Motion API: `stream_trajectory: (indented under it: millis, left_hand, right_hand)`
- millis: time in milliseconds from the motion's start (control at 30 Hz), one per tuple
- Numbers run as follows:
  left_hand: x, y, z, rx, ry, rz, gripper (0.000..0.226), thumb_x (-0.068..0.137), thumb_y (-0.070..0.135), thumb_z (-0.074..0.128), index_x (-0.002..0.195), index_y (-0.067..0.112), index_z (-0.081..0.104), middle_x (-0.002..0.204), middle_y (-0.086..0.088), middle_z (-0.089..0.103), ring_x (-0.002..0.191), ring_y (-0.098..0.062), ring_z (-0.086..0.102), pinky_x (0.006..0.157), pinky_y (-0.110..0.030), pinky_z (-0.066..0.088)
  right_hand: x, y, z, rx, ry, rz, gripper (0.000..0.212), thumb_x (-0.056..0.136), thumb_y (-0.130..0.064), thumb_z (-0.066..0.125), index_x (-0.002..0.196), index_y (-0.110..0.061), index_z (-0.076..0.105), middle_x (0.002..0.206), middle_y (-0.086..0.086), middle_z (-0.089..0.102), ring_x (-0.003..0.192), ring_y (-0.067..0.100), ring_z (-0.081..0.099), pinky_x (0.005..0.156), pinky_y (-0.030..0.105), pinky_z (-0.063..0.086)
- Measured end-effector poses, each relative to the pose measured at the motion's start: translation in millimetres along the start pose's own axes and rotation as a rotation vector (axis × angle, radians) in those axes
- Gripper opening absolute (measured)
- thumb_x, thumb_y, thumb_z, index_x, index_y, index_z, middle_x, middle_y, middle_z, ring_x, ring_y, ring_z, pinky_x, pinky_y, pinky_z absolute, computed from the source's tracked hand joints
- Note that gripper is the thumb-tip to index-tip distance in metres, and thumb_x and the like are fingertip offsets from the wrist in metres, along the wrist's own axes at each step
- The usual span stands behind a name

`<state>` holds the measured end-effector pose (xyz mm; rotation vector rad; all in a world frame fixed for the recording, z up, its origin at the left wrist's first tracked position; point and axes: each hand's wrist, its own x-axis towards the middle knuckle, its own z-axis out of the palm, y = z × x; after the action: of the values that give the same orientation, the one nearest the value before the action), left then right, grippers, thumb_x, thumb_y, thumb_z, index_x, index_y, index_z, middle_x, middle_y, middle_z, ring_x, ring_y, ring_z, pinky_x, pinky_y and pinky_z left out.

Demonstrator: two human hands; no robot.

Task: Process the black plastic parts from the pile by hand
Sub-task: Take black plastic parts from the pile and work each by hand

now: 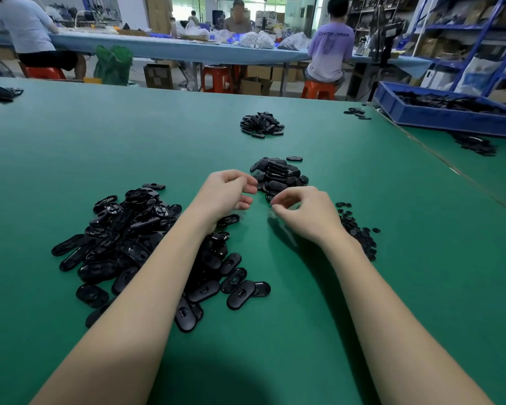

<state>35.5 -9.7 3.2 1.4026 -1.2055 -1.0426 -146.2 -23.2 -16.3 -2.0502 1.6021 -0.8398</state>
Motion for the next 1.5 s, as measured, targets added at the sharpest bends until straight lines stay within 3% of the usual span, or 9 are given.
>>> stream_trajectory:
  millis: [100,267,533,700,1033,1200,1300,1400,1500]
  left_hand:
    - [0,2,0,0.027,0.015,0.02,0.03,0.105,0.021,0.045,0.097,0.011,0.071,0.093,-0.004,0.073,0.066,-0.013,0.06,0.06,-0.018,0.055]
    - [-1,2,-2,0.079,0.067,0.062,0.03,0.104,0.03,0.048,0.096,0.017,0.074,0.09,0.006,0.076,0.074,-0.006,0.061,0.063,-0.015,0.047]
    - [-2,1,1,0.073,0.051,0.064,0.025,0.102,0.028,0.053,0.095,0.018,0.074,0.086,0.008,0.076,0.078,-0.007,0.063,0.063,-0.012,0.047]
    - [-1,0,1,0.059,0.024,0.059,0.024,0.101,0.027,0.054,0.092,0.017,0.075,0.089,0.005,0.076,0.084,-0.015,0.065,0.074,-0.024,0.054]
    - [-2,-1,1,0.089,0.03,0.066,0.023,0.101,0.025,0.054,0.095,0.017,0.075,0.088,0.006,0.076,0.074,-0.004,0.063,0.058,-0.006,0.045]
    - [-3,1,0,0.084,0.025,0.066,0.019,0.101,0.021,0.055,0.097,0.018,0.073,0.093,0.003,0.075,0.08,-0.011,0.062,0.068,-0.013,0.05]
    - [-5,3,2,0.082,-0.043,0.046,0.02,0.103,0.021,0.053,0.1,0.02,0.072,0.1,0.0,0.074,0.085,-0.014,0.064,0.082,-0.027,0.051]
    - [-7,4,4,0.011,-0.174,-0.044,0.016,0.101,0.021,0.058,0.101,0.02,0.073,0.099,0.0,0.073,0.079,-0.012,0.07,0.076,-0.025,0.056]
    - [-9,0,8,-0.101,-0.261,-0.074,0.012,0.097,0.007,0.063,0.101,0.013,0.073,0.09,-0.006,0.075,0.077,-0.014,0.073,0.069,-0.02,0.059]
  right_hand:
    - [-5,-14,10,-0.084,-0.091,-0.155,0.01,0.088,-0.038,0.069,0.094,-0.041,0.075,0.092,-0.02,0.07,0.074,0.0,0.05,0.072,0.026,0.042]
    - [-12,-25,24,-0.189,-0.196,-0.308,0.029,0.093,-0.047,0.068,0.122,-0.045,0.071,0.122,-0.006,0.062,0.116,0.017,0.049,0.097,0.035,0.046]
    - [-10,-21,17,-0.188,-0.086,-0.33,0.011,0.089,-0.042,0.073,0.099,-0.038,0.078,0.101,-0.011,0.063,0.1,0.017,0.051,0.083,0.034,0.049]
    - [-12,-25,17,-0.162,-0.114,-0.331,0.037,0.083,-0.057,0.074,0.117,-0.044,0.073,0.116,-0.011,0.065,0.112,0.015,0.052,0.092,0.034,0.049]
    - [-14,-30,25,-0.29,-0.04,-0.357,0.014,0.091,-0.041,0.066,0.1,-0.036,0.076,0.102,-0.016,0.072,0.095,0.014,0.048,0.07,0.03,0.037]
    - [-8,-24,8,0.025,-0.005,-0.199,0.011,0.091,-0.036,0.067,0.088,-0.033,0.076,0.085,-0.02,0.074,0.074,0.001,0.058,0.07,0.027,0.045]
    - [-5,-18,-11,0.26,-0.02,-0.053,0.015,0.092,-0.031,0.068,0.083,-0.029,0.08,0.08,-0.01,0.077,0.083,0.011,0.071,0.079,0.031,0.056]
    - [-4,-10,-24,0.308,-0.009,0.019,0.016,0.092,-0.03,0.068,0.082,-0.027,0.08,0.082,-0.012,0.078,0.092,0.013,0.071,0.088,0.032,0.054]
    - [-5,-6,-34,0.333,-0.036,0.054,0.019,0.093,-0.028,0.066,0.08,-0.027,0.08,0.081,-0.014,0.077,0.079,0.005,0.066,0.075,0.026,0.05]
